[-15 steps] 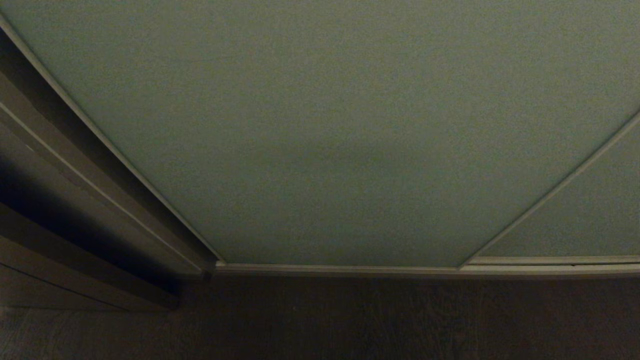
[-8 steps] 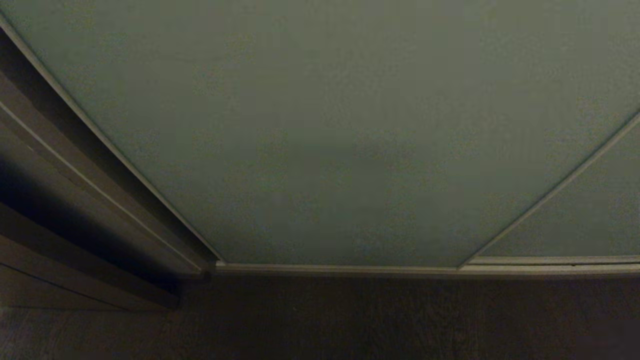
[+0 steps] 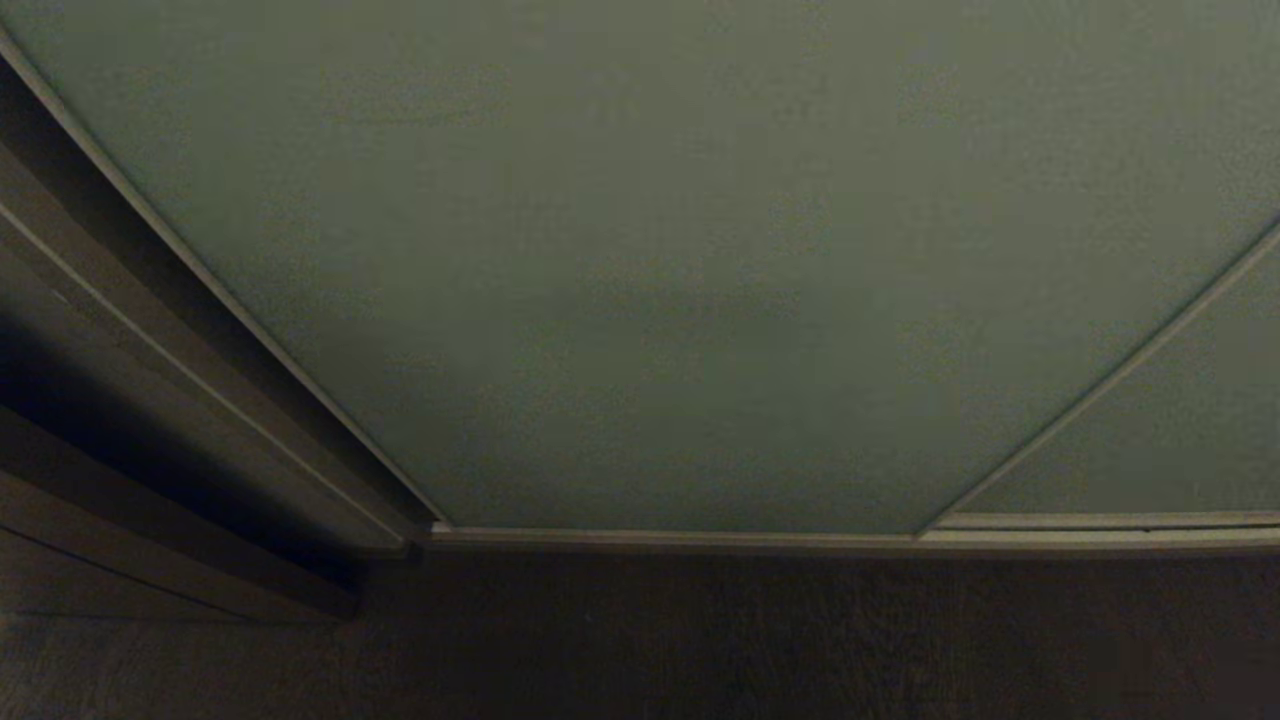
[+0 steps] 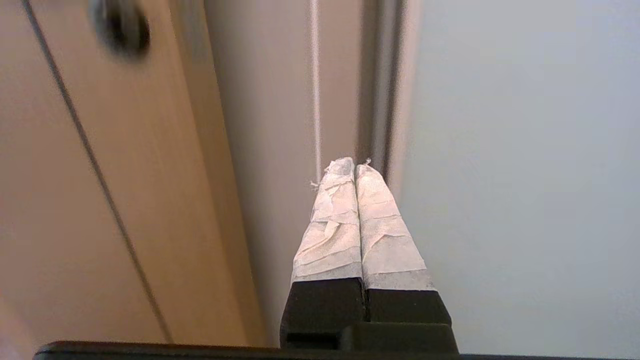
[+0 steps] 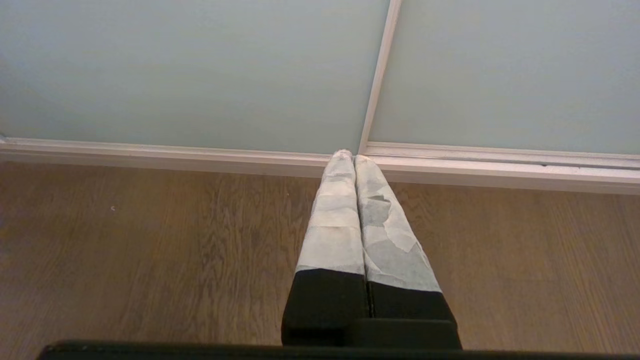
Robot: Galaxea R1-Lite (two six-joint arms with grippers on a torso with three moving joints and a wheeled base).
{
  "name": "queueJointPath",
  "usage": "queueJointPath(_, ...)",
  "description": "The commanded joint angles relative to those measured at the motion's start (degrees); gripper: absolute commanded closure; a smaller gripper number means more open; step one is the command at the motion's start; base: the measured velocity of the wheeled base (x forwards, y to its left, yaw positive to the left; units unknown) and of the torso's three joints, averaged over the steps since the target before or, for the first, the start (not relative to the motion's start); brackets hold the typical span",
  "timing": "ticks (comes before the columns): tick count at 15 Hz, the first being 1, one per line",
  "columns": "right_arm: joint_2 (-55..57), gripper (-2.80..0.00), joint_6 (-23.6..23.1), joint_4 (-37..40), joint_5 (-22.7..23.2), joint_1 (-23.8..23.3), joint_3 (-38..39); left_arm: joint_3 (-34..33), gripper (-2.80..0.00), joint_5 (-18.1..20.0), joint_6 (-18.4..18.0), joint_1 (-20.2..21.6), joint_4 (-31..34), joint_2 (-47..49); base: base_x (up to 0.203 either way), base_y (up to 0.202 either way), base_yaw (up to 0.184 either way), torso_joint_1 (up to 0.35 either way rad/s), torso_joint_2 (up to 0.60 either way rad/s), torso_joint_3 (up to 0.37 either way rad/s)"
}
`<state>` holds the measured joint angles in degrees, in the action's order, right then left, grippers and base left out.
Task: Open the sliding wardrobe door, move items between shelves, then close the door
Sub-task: Open the door
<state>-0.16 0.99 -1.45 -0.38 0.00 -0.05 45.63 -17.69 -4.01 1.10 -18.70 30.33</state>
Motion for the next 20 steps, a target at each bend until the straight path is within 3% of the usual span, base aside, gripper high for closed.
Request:
queueJointPath(1,0.16,0.00,-0.02,-0.04,0.03,0.00,-0.04,3.12,0.00,-1.62,-0.10,0.04,-4.75,12.59,0.000,0.000,0.000,0.000,0.00,0.000)
queueJointPath(5,0.16,0.00,-0.02,-0.04,0.03,0.00,-0.04,6.55,0.00,-4.73,-2.12,0.16,-18.90,25.84,0.000,0.000,0.000,0.000,0.00,0.000)
queueJointPath(9,0.16,0.00,-0.02,-0.04,0.03,0.00,-0.04,11.94,0.00,-5.07,-3.43,0.21,-24.61,33.64,0.000,0.000,0.000,0.000,0.00,0.000)
queueJointPath(12,0.16,0.00,-0.02,-0.04,0.02,0.00,-0.04,16.17,0.00,-4.97,-2.88,0.80,-23.16,36.93,0.000,0.000,0.000,0.000,0.00,0.000)
queueJointPath(15,0.16,0.00,-0.02,-0.04,0.03,0.00,-0.03,21.33,0.00,-4.22,0.53,1.89,-15.99,39.21,0.000,0.000,0.000,0.000,0.00,0.000)
queueJointPath(20,0.16,0.00,-0.02,-0.04,0.03,0.00,-0.04,26.92,0.00,1.17,3.35,2.76,-9.10,42.89,0.000,0.000,0.000,0.000,0.00,0.000)
